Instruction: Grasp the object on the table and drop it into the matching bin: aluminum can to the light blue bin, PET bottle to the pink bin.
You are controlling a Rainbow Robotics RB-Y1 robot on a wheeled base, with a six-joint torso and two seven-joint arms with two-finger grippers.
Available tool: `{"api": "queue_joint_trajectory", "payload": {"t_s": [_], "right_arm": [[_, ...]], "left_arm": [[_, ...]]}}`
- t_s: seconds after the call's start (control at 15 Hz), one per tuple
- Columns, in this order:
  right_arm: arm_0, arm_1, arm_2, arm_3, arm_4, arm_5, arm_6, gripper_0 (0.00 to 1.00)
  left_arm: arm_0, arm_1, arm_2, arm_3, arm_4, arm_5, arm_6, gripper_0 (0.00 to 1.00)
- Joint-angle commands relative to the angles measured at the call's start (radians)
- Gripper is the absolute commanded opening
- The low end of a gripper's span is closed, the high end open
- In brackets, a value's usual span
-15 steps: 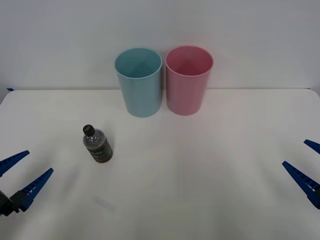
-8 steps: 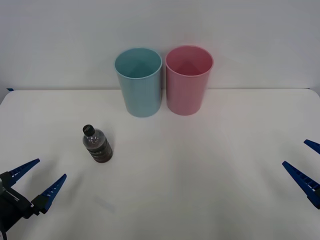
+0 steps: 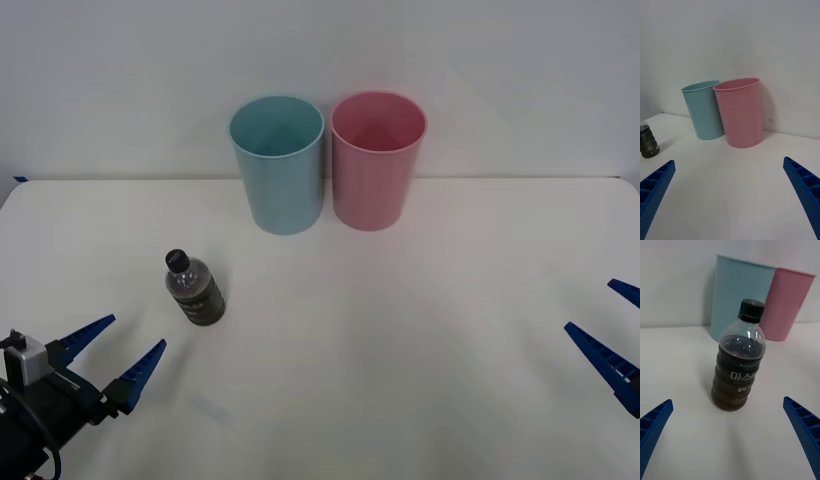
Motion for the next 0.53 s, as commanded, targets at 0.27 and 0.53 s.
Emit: {"api": "queue_joint_trajectory", "payload": {"t_s": [0.27, 0.53], "right_arm": [[0.0, 0.0, 0.0, 0.0, 0.0, 0.0, 0.0, 1.0], [0.0, 0.0, 0.0, 0.0, 0.0, 0.0, 0.0, 1.0]], "left_arm": [[-0.092, -0.008, -0.039, 0.073, 0.003, 0.01, -0.029, 1.0], [-0.155, -0.028, -0.049, 0.13, -0.011, 0.011, -0.052, 1.0]]}}
